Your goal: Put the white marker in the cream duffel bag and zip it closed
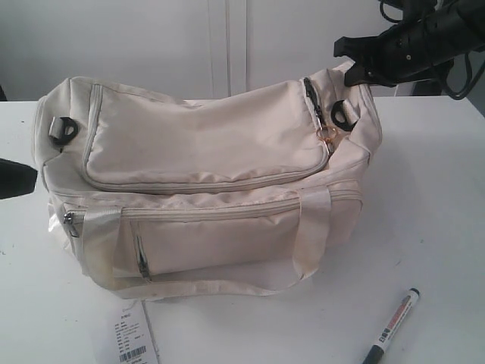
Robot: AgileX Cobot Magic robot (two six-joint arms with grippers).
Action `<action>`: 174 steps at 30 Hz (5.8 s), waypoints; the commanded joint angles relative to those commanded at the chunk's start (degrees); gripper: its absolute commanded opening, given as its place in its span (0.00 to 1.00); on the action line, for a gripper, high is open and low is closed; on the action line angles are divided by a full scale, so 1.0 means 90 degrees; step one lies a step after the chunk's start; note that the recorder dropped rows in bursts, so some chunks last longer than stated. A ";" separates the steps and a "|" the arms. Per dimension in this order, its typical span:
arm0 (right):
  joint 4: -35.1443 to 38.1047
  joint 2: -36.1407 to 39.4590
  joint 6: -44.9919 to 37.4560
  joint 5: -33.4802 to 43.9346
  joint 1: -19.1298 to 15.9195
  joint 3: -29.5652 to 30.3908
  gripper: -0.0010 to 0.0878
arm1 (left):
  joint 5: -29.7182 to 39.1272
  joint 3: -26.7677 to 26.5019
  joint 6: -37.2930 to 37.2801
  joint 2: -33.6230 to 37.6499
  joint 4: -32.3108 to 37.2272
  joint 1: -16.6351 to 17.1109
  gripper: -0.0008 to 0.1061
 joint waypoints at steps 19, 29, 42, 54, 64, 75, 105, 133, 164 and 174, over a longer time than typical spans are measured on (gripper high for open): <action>0.0000 0.0000 0.0000 0.0000 0.0000 0.0000 0.01 | -0.0336 -0.0425 0.0702 0.0931 -0.0981 -0.0945 0.01; 0.0000 0.0000 0.0000 0.0000 0.0000 0.0000 0.01 | -0.0963 -0.0878 0.0592 0.1680 -0.1007 -0.2073 0.01; 0.0000 0.0000 0.0000 0.0000 0.0000 0.0000 0.01 | -0.1584 -0.1753 0.0782 0.2755 -0.0854 -0.3300 0.01; -0.0011 0.0000 0.0000 0.0000 0.0000 0.0000 0.01 | -0.2182 -0.2418 0.0859 0.3556 -0.0827 -0.3899 0.01; -0.0011 0.0000 0.0000 0.0000 0.0000 0.0000 0.01 | -0.2551 -0.3099 0.1010 0.4342 -0.0827 -0.4359 0.01; -0.0011 0.0000 0.0000 0.0000 0.0000 0.0000 0.01 | -0.2775 -0.3638 0.2729 0.4987 -0.0808 -0.4472 0.01; -0.0011 0.0000 0.0000 0.0000 0.0000 0.0000 0.01 | -0.4388 -0.4145 0.7583 0.6319 -0.0808 -0.4569 0.42; -0.0011 0.0000 0.0000 0.0000 0.0000 0.0000 0.01 | -0.4500 -0.5240 0.7823 0.7352 -0.0784 -0.4579 0.42; -0.0008 0.0000 0.0000 0.0002 0.0000 0.0000 0.01 | -0.3026 -0.5249 0.5399 0.6953 -0.0248 -0.4293 0.59; -0.0008 0.0000 0.0000 0.0002 0.0000 0.0000 0.01 | -0.2274 -0.5249 0.4800 0.6767 0.0347 -0.4008 0.59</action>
